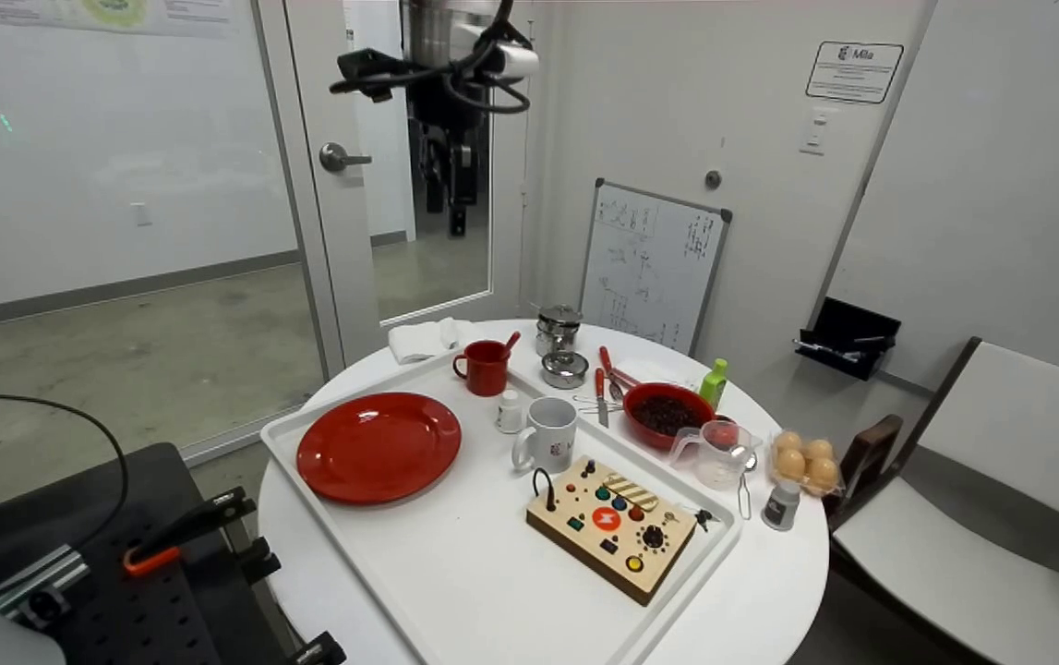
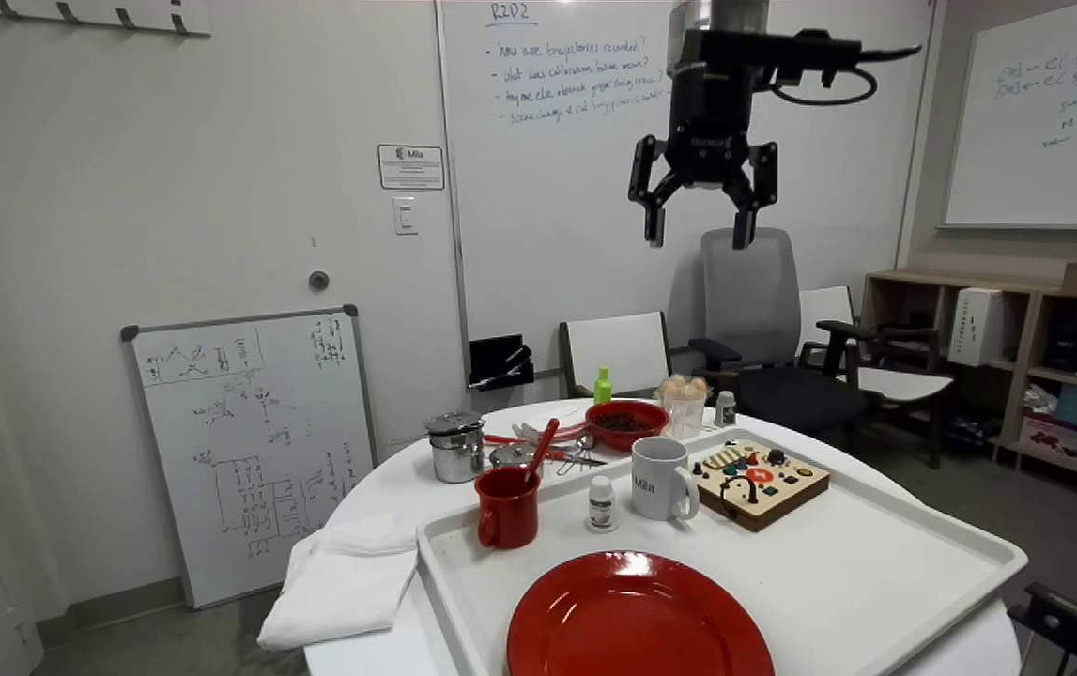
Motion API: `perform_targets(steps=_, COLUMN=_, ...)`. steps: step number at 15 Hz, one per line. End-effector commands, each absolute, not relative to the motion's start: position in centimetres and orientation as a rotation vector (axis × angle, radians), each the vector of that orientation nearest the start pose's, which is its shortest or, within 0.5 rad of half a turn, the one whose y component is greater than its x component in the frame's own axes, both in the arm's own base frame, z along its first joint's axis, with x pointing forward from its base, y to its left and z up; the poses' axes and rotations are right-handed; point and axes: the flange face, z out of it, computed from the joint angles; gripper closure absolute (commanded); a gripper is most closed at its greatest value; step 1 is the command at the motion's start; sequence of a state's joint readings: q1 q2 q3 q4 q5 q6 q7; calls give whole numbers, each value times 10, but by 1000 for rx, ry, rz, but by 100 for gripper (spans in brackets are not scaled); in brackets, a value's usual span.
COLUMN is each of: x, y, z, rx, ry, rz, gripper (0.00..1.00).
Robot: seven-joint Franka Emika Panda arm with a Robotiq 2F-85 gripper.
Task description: Put the mug on the plate
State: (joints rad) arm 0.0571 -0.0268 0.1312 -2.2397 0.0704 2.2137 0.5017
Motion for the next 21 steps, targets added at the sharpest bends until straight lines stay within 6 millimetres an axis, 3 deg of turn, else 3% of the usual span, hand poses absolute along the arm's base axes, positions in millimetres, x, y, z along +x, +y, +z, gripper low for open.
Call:
perform_targets(steps=1, x=542, y=98, z=333, rx=-3056, ry=711, rz=2, gripper=0)
perform_targets(steps=4, x=555, y=97, z=297, rx=-3072, ry=804, rz=36, gripper=0)
perform_targets(steps=5, x=557, y=98, z=294, rx=-3084, ry=804, rz=78, gripper=0)
perform_targets(steps=6, x=542, y=93, z=300, rx=-3064, ry=768, rz=69, gripper=0)
perform_targets(steps=8, x=544, y=92, z=290, rx=-3067, ry=775, rz=91, gripper=0)
perform_targets(steps=12, x=545, y=92, z=294, rx=-3066, ry=775, rz=81, gripper=0)
perform_targets(steps=15, x=550, y=90, z=277, rx=-3061, ry=673, rz=92, gripper=0)
perform_targets(steps=21, x=590, y=60, z=225, rx=-3100, ry=446, rz=-102, gripper=0)
